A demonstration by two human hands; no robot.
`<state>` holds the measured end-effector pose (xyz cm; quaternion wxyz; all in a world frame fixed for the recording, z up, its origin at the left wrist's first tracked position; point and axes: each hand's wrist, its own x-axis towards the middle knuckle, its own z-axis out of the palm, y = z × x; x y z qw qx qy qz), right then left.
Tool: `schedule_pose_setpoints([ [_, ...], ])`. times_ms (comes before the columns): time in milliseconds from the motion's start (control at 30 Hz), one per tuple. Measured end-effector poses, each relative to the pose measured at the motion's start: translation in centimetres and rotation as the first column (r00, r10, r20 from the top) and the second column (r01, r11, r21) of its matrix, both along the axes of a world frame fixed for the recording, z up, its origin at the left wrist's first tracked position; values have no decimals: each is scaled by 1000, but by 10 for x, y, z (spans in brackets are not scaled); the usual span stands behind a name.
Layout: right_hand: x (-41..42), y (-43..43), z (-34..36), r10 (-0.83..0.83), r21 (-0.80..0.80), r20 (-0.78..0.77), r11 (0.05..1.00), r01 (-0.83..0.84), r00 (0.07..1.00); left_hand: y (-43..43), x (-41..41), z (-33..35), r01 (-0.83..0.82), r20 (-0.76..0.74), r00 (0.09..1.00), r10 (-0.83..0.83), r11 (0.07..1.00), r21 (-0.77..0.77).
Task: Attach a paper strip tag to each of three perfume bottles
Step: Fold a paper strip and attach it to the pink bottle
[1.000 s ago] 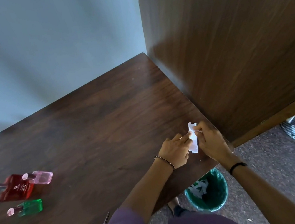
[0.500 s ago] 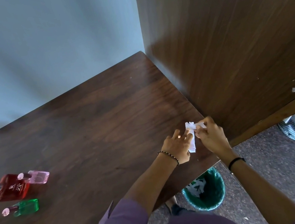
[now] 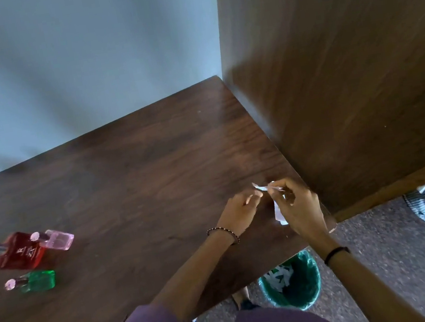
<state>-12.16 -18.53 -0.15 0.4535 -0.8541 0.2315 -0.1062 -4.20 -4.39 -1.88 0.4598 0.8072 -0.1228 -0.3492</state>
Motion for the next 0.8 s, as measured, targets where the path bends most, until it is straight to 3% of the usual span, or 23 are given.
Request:
schedule_pose_setpoints([
  [67, 4, 11, -5, 137, 22, 33, 990, -137, 990, 8, -1, 11, -278, -269, 932, 242, 955, -104],
  [133, 10, 25, -9, 272, 45, 37, 961, -273, 962, 22, -1, 15, -416, -360, 864, 351, 901, -120],
  [400, 41, 84, -15, 501, 7, 110, 863, -505, 858, 103, -3, 15, -694, -414, 684, 601, 711, -115],
  [600, 76, 139, -12, 630, 28, 77, 773, -634, 773, 161, 5, 21, -784, -434, 589, 681, 612, -105],
  [800, 116, 193, -10, 724, 1, 30, 689, -725, 689, 210, 18, 18, -864, -333, 493, 804, 497, -79],
])
